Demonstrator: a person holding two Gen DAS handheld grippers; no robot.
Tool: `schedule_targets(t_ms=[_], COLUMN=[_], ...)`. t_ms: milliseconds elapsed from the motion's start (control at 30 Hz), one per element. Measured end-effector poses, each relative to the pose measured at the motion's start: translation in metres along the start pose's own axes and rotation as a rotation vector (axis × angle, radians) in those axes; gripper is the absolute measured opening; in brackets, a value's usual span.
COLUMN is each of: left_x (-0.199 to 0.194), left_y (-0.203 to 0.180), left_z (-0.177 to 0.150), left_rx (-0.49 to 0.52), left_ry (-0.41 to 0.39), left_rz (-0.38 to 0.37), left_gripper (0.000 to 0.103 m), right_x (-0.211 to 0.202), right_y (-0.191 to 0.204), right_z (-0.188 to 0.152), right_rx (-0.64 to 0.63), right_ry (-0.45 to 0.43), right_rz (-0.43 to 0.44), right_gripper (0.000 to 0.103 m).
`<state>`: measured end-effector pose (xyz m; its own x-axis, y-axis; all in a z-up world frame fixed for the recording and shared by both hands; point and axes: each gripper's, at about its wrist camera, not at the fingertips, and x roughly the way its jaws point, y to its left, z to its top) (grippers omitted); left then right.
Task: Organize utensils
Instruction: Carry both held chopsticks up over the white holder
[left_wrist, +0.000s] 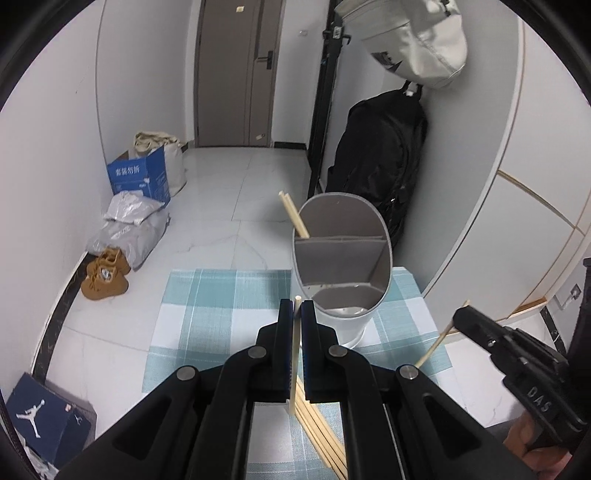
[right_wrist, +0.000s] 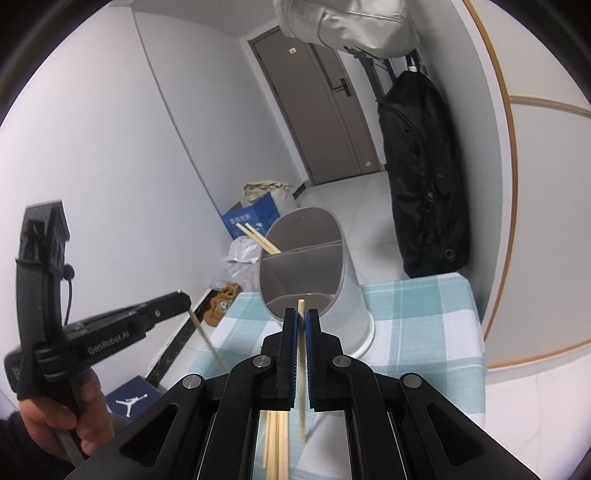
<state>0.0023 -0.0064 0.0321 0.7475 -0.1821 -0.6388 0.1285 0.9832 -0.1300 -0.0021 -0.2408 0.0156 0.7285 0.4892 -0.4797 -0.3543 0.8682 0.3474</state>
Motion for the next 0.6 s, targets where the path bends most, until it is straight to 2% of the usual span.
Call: schedule_targets(t_ms=[367,600], left_x=[-0.014,-0.024], left_y=[-0.003,-0.002], left_z=[0.020,0.051], left_rx=[0.032,0.022], left_ry=[-0.032,-0.033], left_rz=[-0.046,-0.088], left_gripper=[0.000,0.000], right_x=[-0.003,-0.013], right_y=[0.021,0.024], right_z=[0.013,0.046], right_rx=[-0.045,-0.031], right_ry=[-0.036,-0.070], right_rz=[0.003,-0.001], right_gripper=[0.003,0.003])
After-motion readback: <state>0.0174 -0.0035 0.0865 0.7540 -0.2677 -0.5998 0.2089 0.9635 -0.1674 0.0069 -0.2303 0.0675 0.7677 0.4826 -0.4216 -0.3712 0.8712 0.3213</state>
